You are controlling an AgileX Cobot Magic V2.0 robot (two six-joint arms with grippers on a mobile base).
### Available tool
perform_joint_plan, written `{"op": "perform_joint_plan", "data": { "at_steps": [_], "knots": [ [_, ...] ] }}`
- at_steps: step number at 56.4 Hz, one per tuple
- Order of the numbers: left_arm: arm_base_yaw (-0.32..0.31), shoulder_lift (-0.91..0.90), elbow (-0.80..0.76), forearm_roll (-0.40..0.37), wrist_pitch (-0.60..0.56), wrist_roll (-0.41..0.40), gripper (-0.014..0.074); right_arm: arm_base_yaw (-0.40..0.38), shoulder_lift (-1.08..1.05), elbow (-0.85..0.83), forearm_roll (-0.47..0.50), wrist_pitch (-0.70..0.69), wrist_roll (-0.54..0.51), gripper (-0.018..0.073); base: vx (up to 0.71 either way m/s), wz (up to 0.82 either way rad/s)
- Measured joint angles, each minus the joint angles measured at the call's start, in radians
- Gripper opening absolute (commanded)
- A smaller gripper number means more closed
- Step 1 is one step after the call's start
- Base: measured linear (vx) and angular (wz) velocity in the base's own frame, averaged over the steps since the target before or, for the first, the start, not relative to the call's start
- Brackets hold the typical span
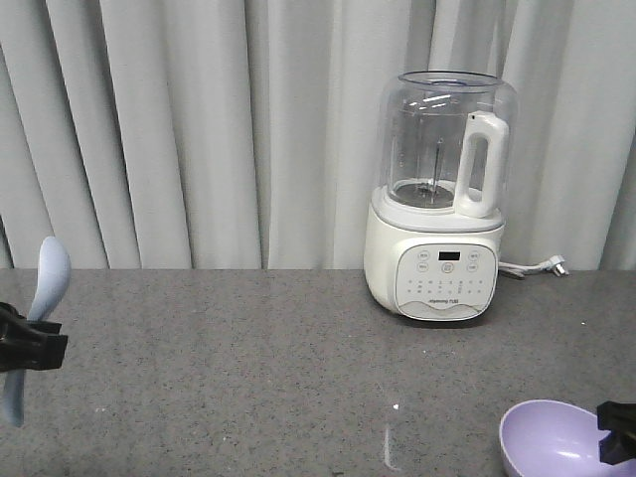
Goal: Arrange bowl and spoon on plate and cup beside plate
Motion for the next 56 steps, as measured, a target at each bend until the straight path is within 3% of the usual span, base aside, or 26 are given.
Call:
{"op": "perform_joint_plan", "data": {
  "at_steps": [10, 16, 20, 29, 47, 56],
  "knots": [
    [0.0, 0.0, 0.0, 0.0, 0.005, 0.0, -0.0007, -0.001, 0.071, -0.003, 0.025, -0.025, -0.018, 0.0505, 0.0, 0.0],
    [0.0, 0.0, 0.0, 0.0, 0.011, 0.0, -0.0006, -0.001, 0.121, -0.003, 0.027, -0.041, -0.018, 0.0453, 0.0, 0.0],
    [0.0, 0.0, 0.0, 0.0, 0.015, 0.0, -0.0006, -0.001, 0.14, -0.003, 0.027, -0.053, -0.018, 0.0345, 0.0, 0.0],
    [0.0, 0.0, 0.0, 0.0, 0.017, 0.0, -0.0006, -0.001, 0.146, -0.004, 0.029, -0.064, -0.033, -0.0015, 0.0, 0.0],
    [0.0, 0.0, 0.0, 0.0, 0.023, 0.0, -0.0006, -0.001, 0.088, -0.005, 0.056, -0.04, -0.108, -0.001, 0.0, 0.0],
    [0.0, 0.0, 0.0, 0.0, 0.022, 0.0, -0.0006, -0.001, -0.086, -0.004, 0.141, -0.036, -0.223, -0.001, 0.0, 0.0]
  ]
}}
